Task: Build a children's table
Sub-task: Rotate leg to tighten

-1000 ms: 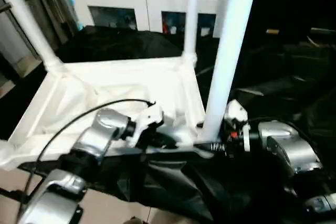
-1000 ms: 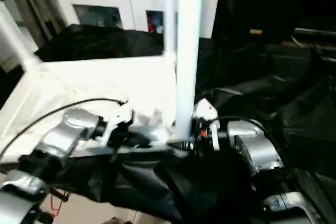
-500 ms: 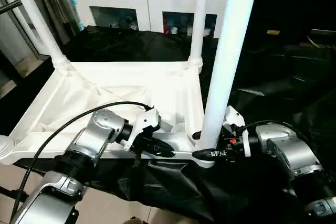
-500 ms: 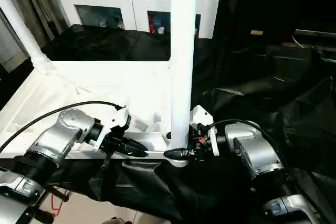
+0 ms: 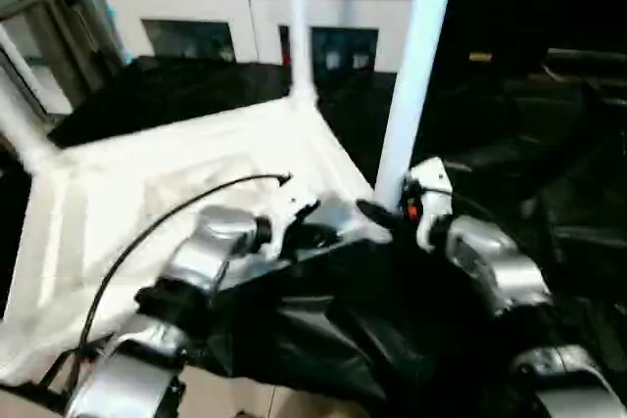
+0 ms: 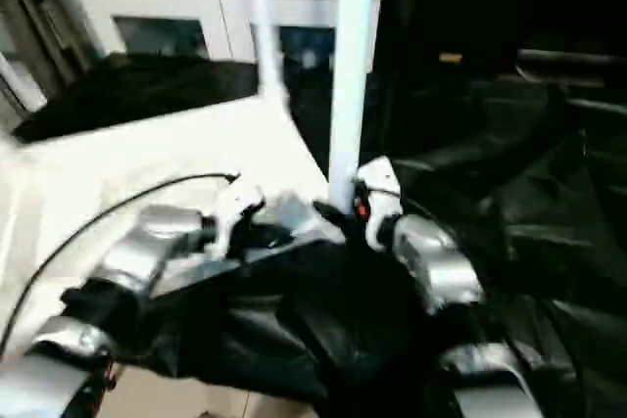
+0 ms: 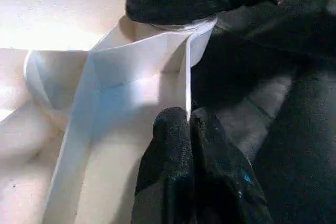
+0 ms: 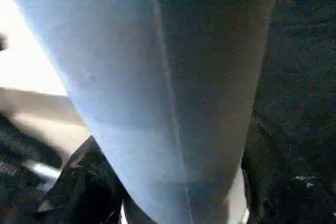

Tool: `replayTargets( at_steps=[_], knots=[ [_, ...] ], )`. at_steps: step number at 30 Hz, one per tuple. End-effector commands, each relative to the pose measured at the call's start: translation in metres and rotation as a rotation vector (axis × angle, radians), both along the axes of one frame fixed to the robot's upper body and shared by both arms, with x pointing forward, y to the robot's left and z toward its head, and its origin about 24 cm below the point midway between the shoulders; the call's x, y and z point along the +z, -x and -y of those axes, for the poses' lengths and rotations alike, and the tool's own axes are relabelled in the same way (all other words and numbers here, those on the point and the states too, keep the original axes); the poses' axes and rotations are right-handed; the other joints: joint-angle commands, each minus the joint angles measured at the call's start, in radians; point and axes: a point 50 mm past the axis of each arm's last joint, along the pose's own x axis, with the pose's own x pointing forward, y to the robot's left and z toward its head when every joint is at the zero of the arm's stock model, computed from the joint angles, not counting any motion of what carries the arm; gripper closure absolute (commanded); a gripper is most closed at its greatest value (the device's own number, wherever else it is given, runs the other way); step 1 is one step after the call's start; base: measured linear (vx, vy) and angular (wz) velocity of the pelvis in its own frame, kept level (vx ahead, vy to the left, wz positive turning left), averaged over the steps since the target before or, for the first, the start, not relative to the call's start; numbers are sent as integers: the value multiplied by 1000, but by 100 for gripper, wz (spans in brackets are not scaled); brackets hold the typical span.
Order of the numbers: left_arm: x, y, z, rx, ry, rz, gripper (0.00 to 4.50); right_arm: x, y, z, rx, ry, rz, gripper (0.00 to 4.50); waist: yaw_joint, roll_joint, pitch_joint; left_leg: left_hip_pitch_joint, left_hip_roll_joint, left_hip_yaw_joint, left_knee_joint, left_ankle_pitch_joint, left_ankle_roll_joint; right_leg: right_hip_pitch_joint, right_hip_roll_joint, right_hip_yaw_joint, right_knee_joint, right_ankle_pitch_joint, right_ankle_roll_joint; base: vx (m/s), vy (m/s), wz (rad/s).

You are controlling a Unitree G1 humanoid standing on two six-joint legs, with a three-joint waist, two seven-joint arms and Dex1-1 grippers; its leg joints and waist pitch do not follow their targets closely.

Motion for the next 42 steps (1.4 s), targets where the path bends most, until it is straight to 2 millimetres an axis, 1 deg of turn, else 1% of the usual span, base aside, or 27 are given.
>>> replayTargets(
  at_steps=[1, 2, 3, 4, 5, 7, 8, 9, 11, 12, 13, 16, 18, 19, 20, 21, 22, 23, 25, 26, 27, 31, 34, 36, 39, 41, 42],
  knots=[
    [22, -10, 29, 47, 56, 96, 450, -30, 9, -35, -6, 67, -106, 194, 3, -16, -57, 12, 6, 5, -71, -243, 25, 40, -31, 18, -77, -224, -216, 0, 0, 0],
    [22, -9, 32, 50, 59, 99, 450, -30, 8, -37, -11, 76, -95, 194, -2, -14, -56, 12, 6, 3, -73, -244, 17, 39, -30, 16, -77, -235, -217, 0, 0, 0],
    [22, -9, 35, 53, 63, 101, 450, -30, 7, -40, -17, 85, -84, 194, -1, -15, -57, 13, 5, 5, -72, -248, 16, 39, -30, 15, -79, -240, -216, 0, 0, 0],
    [21, -7, 38, 45, 66, 106, 450, -29, 7, -43, -13, 78, -74, 139, -1, -15, -55, 14, 5, 5, -73, -262, 17, 38, -32, 16, -82, -258, -210, 0, 0, 0],
    [20, -6, 40, 24, 67, 106, 450, -27, 6, -44, -7, 45, -70, 125, -1, -14, -56, 13, 5, 4, -73, -266, 21, 39, -31, 17, -82, -261, -205, 0, 0, 0],
    [19, -5, 41, 11, 66, 105, 450, -26, 5, -44, -6, 20, -70, 119, -1, -15, -56, 11, 5, 4, -73, -263, 26, 40, -30, 17, -81, -244, -205, 0, 0, 0],
    [18, -4, 40, -4, 62, 110, 450, -25, 5, -44, 2, 6, -71, 119, -2, -12, -56, 12, 6, 3, -74, -266, 29, 39, -30, 17, -81, -236, -207, 0, 0, 0],
    [18, -3, 40, -9, 62, 110, 450, -24, 5, -44, 9, 6, -68, 89, -2, -12, -56, 12, 6, 3, -74, -267, 29, 40, -29, 16, -80, -231, -208, 0, 0, 0],
    [17, 0, 35, -66, 62, 106, 450, -19, 7, -39, 95, 20, -34, 81, -1, -10, -57, 12, 5, 3, -74, -277, 31, 42, -29, 16, -81, -226, -211, 0, 0, 0],
    [17, 1, 33, -90, 63, 102, 450, -17, 8, -36, 140, 28, -18, 81, -2, -9, -59, 12, 6, 3, -73, -265, 35, 43, -29, 16, -78, -200, -215, 0, 0, 0],
    [18, 3, 29, -127, 63, 98, 450, -13, 12, -32, 213, 34, -1, 81, 1, -11, -62, 11, 7, 3, -70, -232, 44, 48, -29, 16, -74, -151, -224, 0, 0, 0],
    [18, 4, 27, -141, 60, 99, 450, -13, 13, -31, 250, 37, 6, 81, 3, -11, -65, 6, 7, 5, -64, -186, 66, 52, -29, 15, -64, -62, -246, 0, 0, 0],
    [18, 9, 21, -212, 56, 84, 450, -7, 21, -21, 379, 27, 20, 81, 10, -11, -67, 11, 9, 8, -58, -159, 98, 53, -26, 13, -58, -2, -276, 0, 0, 0],
    [18, 9, 21, -212, 56, 84, 450, -7, 21, -21, 379, 27, 20, 81, 12, -10, -66, 9, 9, 9, -57, -156, 104, 52, -26, 13, -57, 4, -280, 0, 0, 0],
    [19, 12, 15, -280, 52, 71, 450, -2, 30, -14, 508, 19, 34, 81, 16, -13, -65, 10, 10, 9, -58, -163, 109, 53, -27, 12, -59, -6, -281, 0, 0, 0],
    [19, 12, 15, -280, 52, 71, 450, -2, 30, -14, 508, 19, 34, 81, 16, -13, -65, 10, 10, 9, -58, -163, 109, 53, -27, 12, -59, -6, -281, 0, 0, 0],
    [19, 15, 11, -321, 48, 58, 450, 0, 36, -9, 586, 22, 23, 81, 23, -11, -65, 11, 13, 10, -58, -169, 115, 51, -27, 13, -57, -17, -284, 0, 0, 0],
    [19, 15, 11, -321, 48, 58, 450, 0, 36, -9, 586, 22, 23, 81, 27, -10, -64, 15, 15, 11, -58, -182, 113, 48, -28, 13, -59, -36, -286, 0, 0, 0],
    [19, 18, 5, -385, 36, 34, 450, 2, 45, -1, 695, 24, -21, 81, 26, -12, -61, 13, 14, 10, -61, -197, 105, 48, -27, 13, -61, -67, -284, 0, 0, 0],
    [19, 19, 3, -410, 34, 25, 450, 3, 49, 1, 741, 24, -43, 81, 31, -12, -60, 17, 16, 10, -63, -220, 100, 47, -28, 15, -64, -103, -279, 0, 0, 0],
    [20, 20, 1, -433, 38, 17, 450, 4, 53, 4, 784, 25, -65, 81, 34, -12, -59, 16, 17, 10, -64, -228, 95, 47, -29, 15, -65, -120, -276, 0, 0, 0],
    [20, 24, -3, -485, 34, -13, 450, 5, 59, 6, 846, 18, -99, 81, 45, -15, -58, 20, 18, 10, -66, -242, 76, 42, -32, 19, -68, -167, -264, 0, 0, 0],
    [21, 26, -6, -520, 31, -36, 450, 5, 60, 6, 870, 26, -103, 81, 46, -17, -56, 16, 17, 9, -68, -247, 64, 42, -33, 19, -68, -197, -253, 0, 0, 0],
    [21, 26, -6, -524, 31, -38, 450, 4, 61, 6, 872, 26, -110, 107, 46, -17, -56, 17, 17, 9, -69, -248, 61, 41, -33, 19, -70, -204, -250, 0, 0, 0],
    [20, 28, -6, -533, 33, -49, 450, 5, 61, 4, 877, 10, -121, 126, 46, -17, -58, 16, 17, 8, -68, -231, 60, 42, -32, 19, -67, -186, -252, 0, 0, 0],
    [20, 28, -6, -532, 36, -48, 450, 5, 62, 3, 880, 2, -126, 150, 46, -16, -59, 16, 16, 8, -66, -221, 64, 42, -32, 19, -65, -165, -256, 0, 0, 0],
    [20, 27, -5, -525, 39, -43, 450, 5, 62, 2, 875, -1, -124, 150, 46, -16, -60, 14, 15, 8, -64, -208, 68, 43, -31, 18, -64, -149, -258, 0, 0, 0]
  ],
)
